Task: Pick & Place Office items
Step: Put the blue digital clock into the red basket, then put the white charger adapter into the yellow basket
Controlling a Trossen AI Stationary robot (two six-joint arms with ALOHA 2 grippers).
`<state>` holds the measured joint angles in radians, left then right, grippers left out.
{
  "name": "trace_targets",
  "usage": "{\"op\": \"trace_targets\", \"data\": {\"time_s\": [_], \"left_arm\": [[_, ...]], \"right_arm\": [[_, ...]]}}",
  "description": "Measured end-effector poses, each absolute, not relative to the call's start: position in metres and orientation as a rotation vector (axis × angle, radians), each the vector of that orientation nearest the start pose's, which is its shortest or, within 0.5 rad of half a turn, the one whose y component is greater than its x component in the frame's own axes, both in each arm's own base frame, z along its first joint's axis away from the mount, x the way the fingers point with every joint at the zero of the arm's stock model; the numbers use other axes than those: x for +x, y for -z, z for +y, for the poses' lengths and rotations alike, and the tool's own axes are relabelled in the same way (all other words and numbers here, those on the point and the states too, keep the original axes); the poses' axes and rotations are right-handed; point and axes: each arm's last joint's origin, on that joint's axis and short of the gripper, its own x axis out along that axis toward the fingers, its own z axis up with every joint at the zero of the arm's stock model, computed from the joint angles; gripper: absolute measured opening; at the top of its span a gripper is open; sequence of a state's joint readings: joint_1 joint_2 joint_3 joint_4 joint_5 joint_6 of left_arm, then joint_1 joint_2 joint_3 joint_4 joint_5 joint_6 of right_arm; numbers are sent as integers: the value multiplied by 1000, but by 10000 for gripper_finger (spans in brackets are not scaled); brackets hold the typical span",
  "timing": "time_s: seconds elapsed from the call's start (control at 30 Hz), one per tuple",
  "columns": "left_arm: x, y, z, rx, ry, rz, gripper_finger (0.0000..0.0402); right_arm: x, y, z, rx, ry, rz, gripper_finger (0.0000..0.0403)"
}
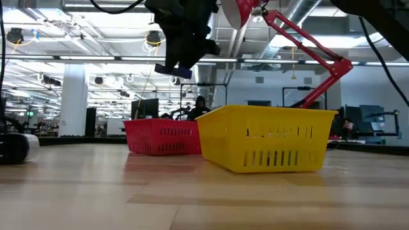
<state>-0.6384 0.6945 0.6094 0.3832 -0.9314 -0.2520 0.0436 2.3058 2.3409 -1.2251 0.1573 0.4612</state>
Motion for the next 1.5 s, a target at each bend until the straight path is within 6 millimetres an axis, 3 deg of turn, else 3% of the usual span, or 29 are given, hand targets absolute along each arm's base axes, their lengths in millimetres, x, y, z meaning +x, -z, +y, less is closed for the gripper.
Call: {"op": "trace_targets", "data": {"time_s": [0.27, 0.43, 0.57, 0.8, 0.97, 1.37, 1.43, 1.5], "left_arm": [[132, -336, -69, -460, -264, -248, 324], [132, -336, -69, -461, -264, -248, 324], [132, -336, -69, -461, -269, -248, 324], [132, -336, -68, -465, -304, -250, 324], [132, -336, -68, -465, -310, -249, 324], [132, -336, -68, -465, -310, -249, 324], [132, -336, -68, -464, -310, -248, 324], [132, -336, -68, -461, -310, -248, 324]], "right_arm": [[484, -274, -9, 269, 268, 1093, 132], [480, -248, -25, 240, 252, 1188, 132], [479, -232, -24, 202, 191, 1238, 132], [481, -222, -19, 152, 99, 1228, 135], [481, -216, -19, 115, 74, 1238, 162], [480, -218, -20, 112, 73, 1239, 234], [476, -230, -18, 127, 82, 1222, 237], [470, -254, -14, 136, 81, 1158, 238]]}}
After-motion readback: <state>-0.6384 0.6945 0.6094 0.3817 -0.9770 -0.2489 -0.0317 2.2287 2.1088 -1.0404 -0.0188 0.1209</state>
